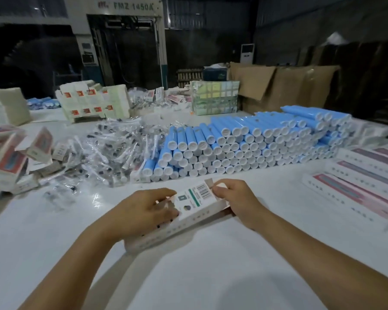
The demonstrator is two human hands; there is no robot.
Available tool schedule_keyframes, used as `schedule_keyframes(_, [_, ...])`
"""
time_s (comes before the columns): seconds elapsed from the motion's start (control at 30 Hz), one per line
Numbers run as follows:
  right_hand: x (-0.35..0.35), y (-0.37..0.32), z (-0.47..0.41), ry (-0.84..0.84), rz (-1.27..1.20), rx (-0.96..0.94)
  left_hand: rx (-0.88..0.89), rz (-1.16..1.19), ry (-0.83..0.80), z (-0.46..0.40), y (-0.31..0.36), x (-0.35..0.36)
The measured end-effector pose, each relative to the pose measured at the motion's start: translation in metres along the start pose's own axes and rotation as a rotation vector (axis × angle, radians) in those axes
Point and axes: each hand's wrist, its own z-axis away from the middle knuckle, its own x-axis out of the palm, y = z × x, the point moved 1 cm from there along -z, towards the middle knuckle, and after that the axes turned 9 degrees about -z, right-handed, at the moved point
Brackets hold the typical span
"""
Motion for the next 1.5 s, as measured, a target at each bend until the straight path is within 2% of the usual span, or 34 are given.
schedule_keyframes(0.07, [0.0,0.001,0.0,0.015,-0.019,0.001,-0.015,-0.365,0.125,-0.001,0.017,0.009])
schedule_keyframes(0.17, [-0.003,0.001,0.0,0.03,-0.023,-0.018,-0.004,-0.648,0.271,-0.008,0.035,0.034])
schedule_keyframes(0.23, [-0.004,0.004,0.0,0.047,-0.021,-0.021,0.001,-0.717,0.365,-0.009,0.041,0.045])
schedule_keyframes(0.3, [-0.004,0.004,0.0,0.098,0.008,-0.027,-0.015,-0.74,0.393,-0.006,0.044,0.047])
schedule_keyframes(0.37, [-0.012,-0.006,-0.007,0.18,0.1,-0.058,0.054,-0.729,0.474,-0.002,0.044,0.049])
schedule_keyframes(0.47, [-0.04,-0.045,-0.036,0.325,0.258,-0.241,0.182,-0.772,0.624,-0.004,0.038,0.062])
schedule_keyframes(0.57, [-0.082,-0.095,-0.077,0.541,0.513,-0.44,0.223,-0.769,0.691,-0.009,0.036,0.07])
schedule_keyframes(0.63, [-0.112,-0.125,-0.108,0.64,0.745,-0.478,0.232,-0.777,0.722,-0.014,0.034,0.073])
schedule_keyframes(0.7, [-0.145,-0.146,-0.138,0.695,1.018,-0.426,0.243,-0.792,0.711,-0.02,0.031,0.075])
schedule_keyframes(0.8, [-0.183,-0.158,-0.174,0.731,1.415,-0.184,0.262,-0.797,0.71,-0.03,0.026,0.078])
schedule_keyframes(0.9, [-0.207,-0.152,-0.189,0.744,1.495,0.094,0.303,-0.785,0.734,-0.037,0.02,0.08])
schedule_keyframes(1.0, [-0.215,-0.145,-0.199,0.695,1.586,0.243,0.326,-0.772,0.729,-0.038,0.019,0.081])
schedule_keyframes(1.17, [-0.212,-0.148,-0.198,0.676,1.655,0.199,0.313,-0.788,0.702,-0.039,0.018,0.08])
schedule_keyframes(1.33, [-0.209,-0.151,-0.194,0.675,1.636,0.271,0.261,-0.804,0.599,-0.038,0.022,0.075])
schedule_keyframes(1.5, [-0.196,-0.155,-0.185,0.64,1.657,0.163,0.251,-0.795,0.512,-0.034,0.029,0.069])
